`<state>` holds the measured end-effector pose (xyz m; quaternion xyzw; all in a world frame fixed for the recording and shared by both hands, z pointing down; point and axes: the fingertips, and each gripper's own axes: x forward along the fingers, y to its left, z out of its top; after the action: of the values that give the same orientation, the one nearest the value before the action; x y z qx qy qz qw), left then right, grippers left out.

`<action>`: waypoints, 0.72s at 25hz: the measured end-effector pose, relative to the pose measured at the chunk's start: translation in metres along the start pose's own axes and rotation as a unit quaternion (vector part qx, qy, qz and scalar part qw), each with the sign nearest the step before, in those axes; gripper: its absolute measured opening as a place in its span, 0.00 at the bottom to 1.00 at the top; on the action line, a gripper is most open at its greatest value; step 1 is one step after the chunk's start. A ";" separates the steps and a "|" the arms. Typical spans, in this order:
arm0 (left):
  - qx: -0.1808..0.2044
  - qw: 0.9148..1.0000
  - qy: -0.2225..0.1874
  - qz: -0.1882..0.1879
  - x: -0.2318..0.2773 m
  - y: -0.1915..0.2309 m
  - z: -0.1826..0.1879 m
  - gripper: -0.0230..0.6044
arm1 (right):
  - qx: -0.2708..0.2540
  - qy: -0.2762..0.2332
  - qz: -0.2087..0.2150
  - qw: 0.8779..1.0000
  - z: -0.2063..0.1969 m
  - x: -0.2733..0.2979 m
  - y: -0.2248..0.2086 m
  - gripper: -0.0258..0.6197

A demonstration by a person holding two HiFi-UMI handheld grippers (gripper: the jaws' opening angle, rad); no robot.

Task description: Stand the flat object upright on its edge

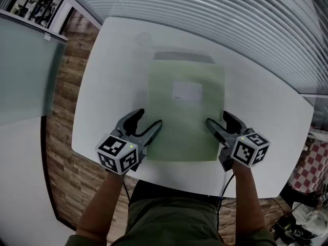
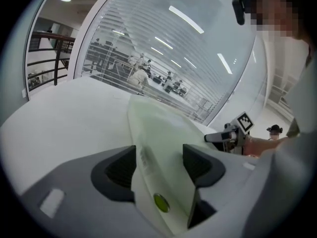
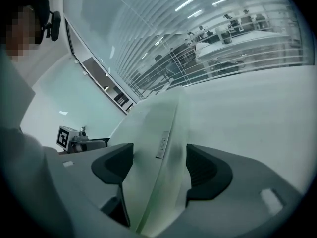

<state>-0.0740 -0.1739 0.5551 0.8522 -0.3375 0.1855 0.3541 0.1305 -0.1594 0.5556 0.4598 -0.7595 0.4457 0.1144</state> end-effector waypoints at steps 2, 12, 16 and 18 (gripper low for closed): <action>-0.006 1.000 0.003 -0.002 0.001 0.000 -0.001 0.47 | 0.008 0.003 0.008 1.000 -0.001 0.002 0.000 0.53; -0.026 1.000 0.013 0.009 0.004 0.001 -0.008 0.47 | 0.024 0.002 0.014 1.000 -0.005 0.004 -0.003 0.53; -0.039 0.999 0.017 0.016 0.006 -0.001 -0.010 0.45 | 0.024 0.007 0.011 1.000 -0.006 0.004 -0.005 0.53; -0.042 0.999 0.020 0.019 0.006 0.000 -0.009 0.45 | 0.023 0.009 0.010 1.000 -0.005 0.005 -0.005 0.53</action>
<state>-0.0705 -0.1701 0.5651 0.8263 -0.3540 0.1946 0.3925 0.1302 -0.1594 0.5645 0.4504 -0.7528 0.4682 0.1064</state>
